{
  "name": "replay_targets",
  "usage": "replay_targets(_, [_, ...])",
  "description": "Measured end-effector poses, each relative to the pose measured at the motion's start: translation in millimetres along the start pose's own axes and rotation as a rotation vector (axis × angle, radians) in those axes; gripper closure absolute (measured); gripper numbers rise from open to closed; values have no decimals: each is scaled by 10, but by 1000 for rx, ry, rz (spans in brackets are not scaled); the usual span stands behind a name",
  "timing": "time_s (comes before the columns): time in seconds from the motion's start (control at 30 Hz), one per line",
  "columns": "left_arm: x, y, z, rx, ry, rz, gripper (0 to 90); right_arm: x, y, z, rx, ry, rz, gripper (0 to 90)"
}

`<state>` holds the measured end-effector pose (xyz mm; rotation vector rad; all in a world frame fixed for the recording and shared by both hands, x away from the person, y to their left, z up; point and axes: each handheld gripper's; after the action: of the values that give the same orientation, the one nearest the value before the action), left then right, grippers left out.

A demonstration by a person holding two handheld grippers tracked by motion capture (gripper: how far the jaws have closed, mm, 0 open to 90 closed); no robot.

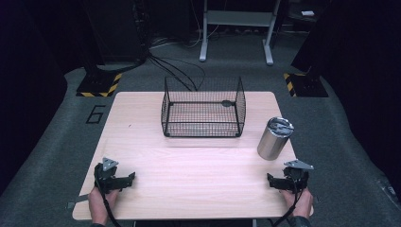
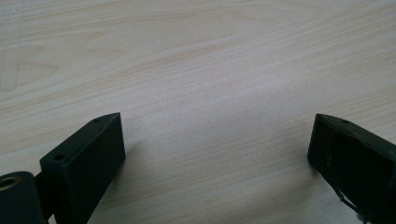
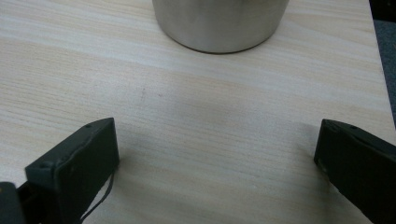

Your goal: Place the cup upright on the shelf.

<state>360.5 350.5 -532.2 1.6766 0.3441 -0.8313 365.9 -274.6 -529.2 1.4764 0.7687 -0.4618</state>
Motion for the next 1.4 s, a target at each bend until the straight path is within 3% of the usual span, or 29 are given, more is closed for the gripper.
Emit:
replay_targets(0.23, [-1, 1, -1, -1, -2, -1, 40, -9, 38, 2, -4, 8, -28, 0])
replay_targets(0.5, [-3, 2, -2, -1, -5, -5, 40, -138, 116, 30, 23, 56, 18, 0])
replay_targets(1.0, [-3, 2, -3, 0, -4, -4, 40, -441, 636, -7, 1, 75, 152, 0])
replay_targets(1.4, [-3, 2, -3, -2, -5, -5, 40, -430, 959, -49, -14, 83, 218, 0])
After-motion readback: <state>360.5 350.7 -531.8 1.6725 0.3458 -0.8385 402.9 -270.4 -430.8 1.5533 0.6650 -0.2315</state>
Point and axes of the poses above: each handheld gripper's, and its own axes: x roughly forward along the jaws, y roughly out of its top, z roughly to its right, and after that the axes turned 5 degrees about x, right-handed
